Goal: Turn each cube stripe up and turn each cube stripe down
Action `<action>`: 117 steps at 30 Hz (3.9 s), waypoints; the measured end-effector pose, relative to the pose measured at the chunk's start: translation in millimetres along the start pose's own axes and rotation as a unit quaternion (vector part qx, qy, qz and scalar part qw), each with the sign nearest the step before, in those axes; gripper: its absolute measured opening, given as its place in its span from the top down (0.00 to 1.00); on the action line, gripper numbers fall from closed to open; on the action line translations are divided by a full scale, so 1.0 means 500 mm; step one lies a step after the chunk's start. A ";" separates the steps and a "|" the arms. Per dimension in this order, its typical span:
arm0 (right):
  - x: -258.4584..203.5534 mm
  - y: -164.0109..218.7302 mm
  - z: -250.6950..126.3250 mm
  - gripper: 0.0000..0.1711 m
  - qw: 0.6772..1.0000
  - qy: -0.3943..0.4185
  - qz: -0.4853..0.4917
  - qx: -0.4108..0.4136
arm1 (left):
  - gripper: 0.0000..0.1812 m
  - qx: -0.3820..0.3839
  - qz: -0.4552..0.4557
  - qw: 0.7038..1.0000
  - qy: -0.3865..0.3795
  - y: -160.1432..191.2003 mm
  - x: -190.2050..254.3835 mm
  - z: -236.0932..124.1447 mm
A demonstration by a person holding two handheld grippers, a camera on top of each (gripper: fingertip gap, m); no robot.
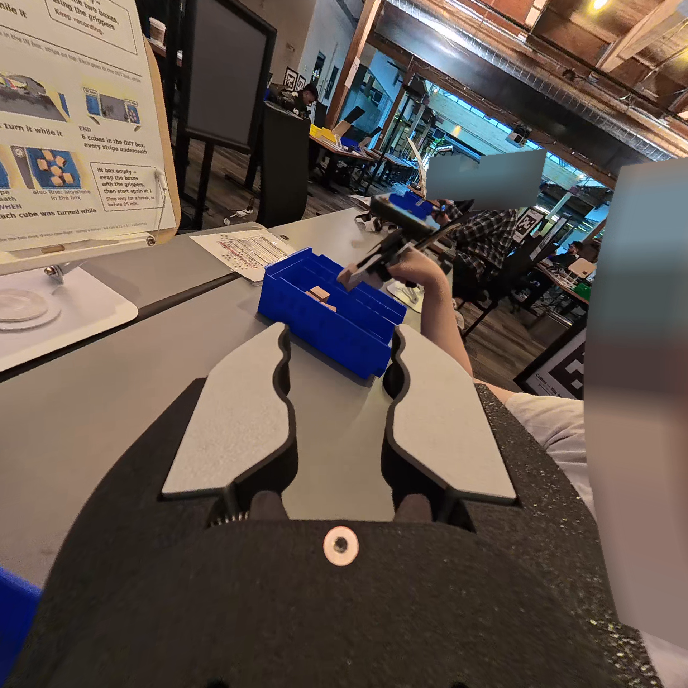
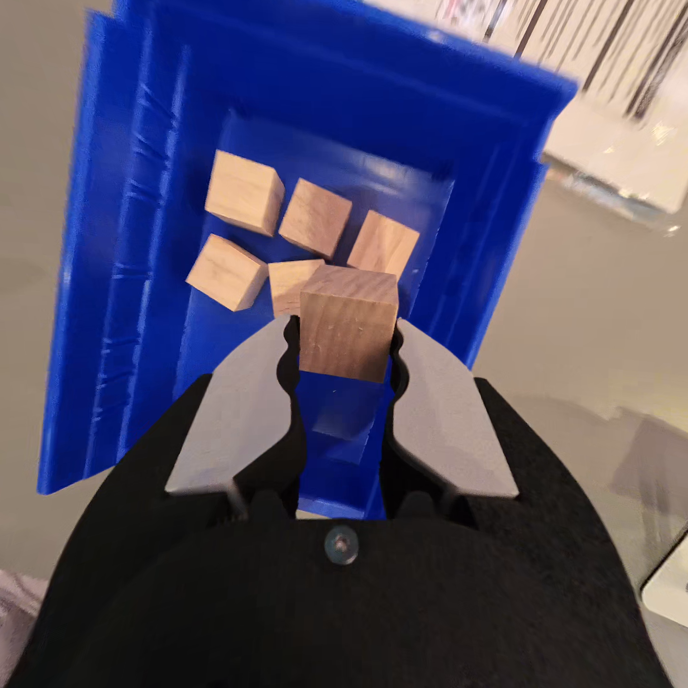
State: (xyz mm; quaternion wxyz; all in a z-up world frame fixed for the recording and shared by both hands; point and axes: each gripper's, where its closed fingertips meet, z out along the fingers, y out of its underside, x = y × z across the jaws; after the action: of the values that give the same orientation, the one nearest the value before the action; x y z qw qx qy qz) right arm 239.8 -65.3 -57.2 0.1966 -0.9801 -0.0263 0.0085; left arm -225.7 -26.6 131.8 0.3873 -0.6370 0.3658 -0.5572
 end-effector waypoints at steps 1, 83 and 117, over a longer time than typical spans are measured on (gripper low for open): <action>0.004 0.007 0.016 0.73 1.000 -0.003 0.007 -0.018 | 0.71 -0.001 0.001 1.000 0.000 0.000 0.002 0.000; 0.015 0.102 0.097 0.71 0.979 0.017 -0.081 -0.187 | 0.75 -0.057 -0.010 0.998 0.037 0.045 0.055 0.035; 0.107 0.110 0.079 0.96 0.996 -0.030 0.043 -0.069 | 0.66 -0.228 -0.159 0.773 -0.570 0.191 -0.358 -0.539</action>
State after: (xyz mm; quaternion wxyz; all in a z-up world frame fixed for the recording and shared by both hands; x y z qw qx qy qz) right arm 295.0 -97.9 -115.2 0.1271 -0.9908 0.0097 0.0447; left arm -516.6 69.7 -9.0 0.2743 -0.9566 0.0877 -0.0455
